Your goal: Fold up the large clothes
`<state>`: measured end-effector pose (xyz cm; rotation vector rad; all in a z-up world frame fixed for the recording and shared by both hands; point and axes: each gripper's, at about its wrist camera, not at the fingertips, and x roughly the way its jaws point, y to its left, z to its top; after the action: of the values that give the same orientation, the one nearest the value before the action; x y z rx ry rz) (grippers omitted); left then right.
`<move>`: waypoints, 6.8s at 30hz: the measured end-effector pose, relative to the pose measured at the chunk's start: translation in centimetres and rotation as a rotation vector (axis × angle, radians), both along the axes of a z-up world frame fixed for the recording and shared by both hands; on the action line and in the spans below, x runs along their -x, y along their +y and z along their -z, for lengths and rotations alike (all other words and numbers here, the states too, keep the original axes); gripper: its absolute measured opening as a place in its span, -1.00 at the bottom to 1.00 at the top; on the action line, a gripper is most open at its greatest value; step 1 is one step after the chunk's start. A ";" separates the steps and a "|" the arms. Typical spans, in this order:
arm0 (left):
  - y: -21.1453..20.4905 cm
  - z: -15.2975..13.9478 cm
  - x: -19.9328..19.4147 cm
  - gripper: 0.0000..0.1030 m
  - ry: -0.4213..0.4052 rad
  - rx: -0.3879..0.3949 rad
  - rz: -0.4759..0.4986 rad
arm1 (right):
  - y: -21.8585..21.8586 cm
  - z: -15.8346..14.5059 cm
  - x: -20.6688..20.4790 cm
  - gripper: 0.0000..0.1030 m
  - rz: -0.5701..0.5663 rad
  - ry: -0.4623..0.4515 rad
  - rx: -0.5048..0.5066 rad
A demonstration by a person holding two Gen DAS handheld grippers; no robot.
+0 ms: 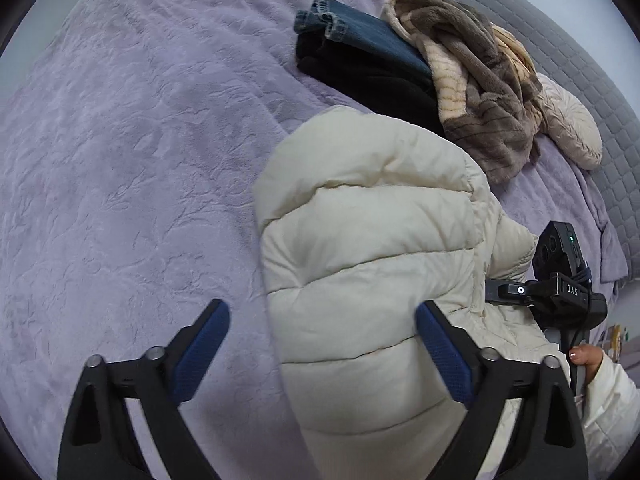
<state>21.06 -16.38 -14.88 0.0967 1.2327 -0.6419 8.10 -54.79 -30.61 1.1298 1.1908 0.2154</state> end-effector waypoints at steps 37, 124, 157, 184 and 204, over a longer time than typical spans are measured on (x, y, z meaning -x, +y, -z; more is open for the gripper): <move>-2.3 3.6 0.8 0.68 0.245 0.162 0.005 | 4.8 -6.7 1.2 0.01 -0.003 -0.069 -0.049; 3.0 0.9 2.4 0.47 0.068 -0.019 0.122 | 27.4 -13.0 6.3 -0.81 -0.314 0.087 0.588; 6.7 -0.9 5.1 0.48 -0.006 -0.073 0.009 | 23.0 -13.9 5.1 -0.72 -0.251 0.130 0.404; 15.5 -8.1 13.1 0.48 0.050 -0.142 -0.165 | 21.8 -25.0 5.6 0.20 -0.208 0.113 0.533; 16.5 -12.4 15.1 0.96 -0.034 -0.220 -0.240 | 24.3 -31.0 6.6 0.99 -0.150 0.026 0.722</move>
<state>6.00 0.11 -2.50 0.1397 1.2563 -0.2942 1.55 -30.44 0.41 0.4135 1.2323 -0.1172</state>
